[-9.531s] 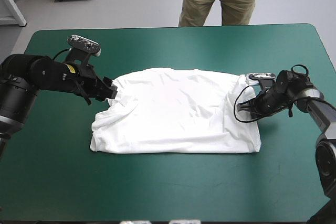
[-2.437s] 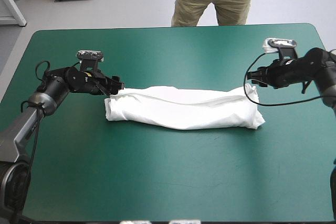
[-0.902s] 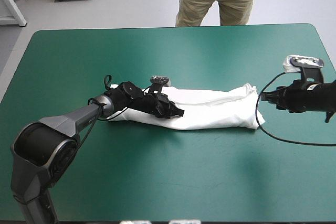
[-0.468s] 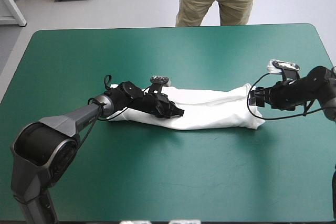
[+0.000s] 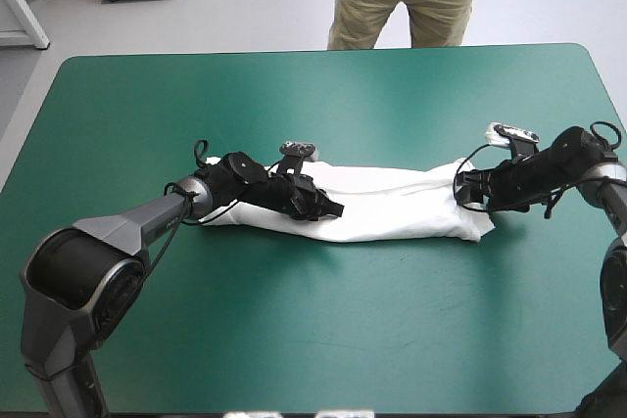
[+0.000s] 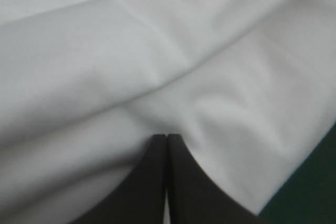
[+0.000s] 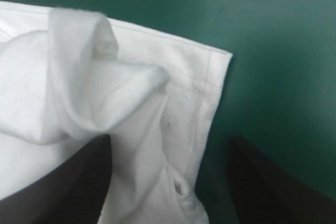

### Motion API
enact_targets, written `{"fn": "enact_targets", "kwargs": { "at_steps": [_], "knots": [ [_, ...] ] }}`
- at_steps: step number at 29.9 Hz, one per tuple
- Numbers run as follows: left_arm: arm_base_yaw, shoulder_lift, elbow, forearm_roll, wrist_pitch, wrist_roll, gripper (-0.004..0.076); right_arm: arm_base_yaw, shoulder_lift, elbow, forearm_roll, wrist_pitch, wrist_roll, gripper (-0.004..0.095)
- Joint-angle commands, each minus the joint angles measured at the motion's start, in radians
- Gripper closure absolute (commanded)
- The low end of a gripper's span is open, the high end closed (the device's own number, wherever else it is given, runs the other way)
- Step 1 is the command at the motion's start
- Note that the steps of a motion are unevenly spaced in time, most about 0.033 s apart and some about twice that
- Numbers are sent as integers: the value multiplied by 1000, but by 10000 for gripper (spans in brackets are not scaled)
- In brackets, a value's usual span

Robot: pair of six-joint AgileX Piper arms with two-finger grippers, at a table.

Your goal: Fold the cloth

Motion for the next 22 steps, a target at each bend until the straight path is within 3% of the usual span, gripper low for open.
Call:
{"fn": "enact_targets", "kwargs": {
  "at_steps": [1, 7, 8, 13, 22],
  "knots": [
    [-5, -26, -13, -3, 23, 1, 733, 29, 9, -8, 28, -5, -29, 421],
    [-5, -26, -13, -3, 23, 1, 733, 57, 11, -8, 31, -19, -54, 898],
    [-5, -26, -13, -3, 23, 1, 733, 57, 11, -8, 31, -26, -54, 922],
    [-5, -26, -13, -3, 15, -3, 733, 57, -25, -10, 41, -50, -59, 923],
    [-3, -26, -13, -3, 1, -5, 733, 59, -197, -51, 111, 21, -92, 923]
  ]
}}
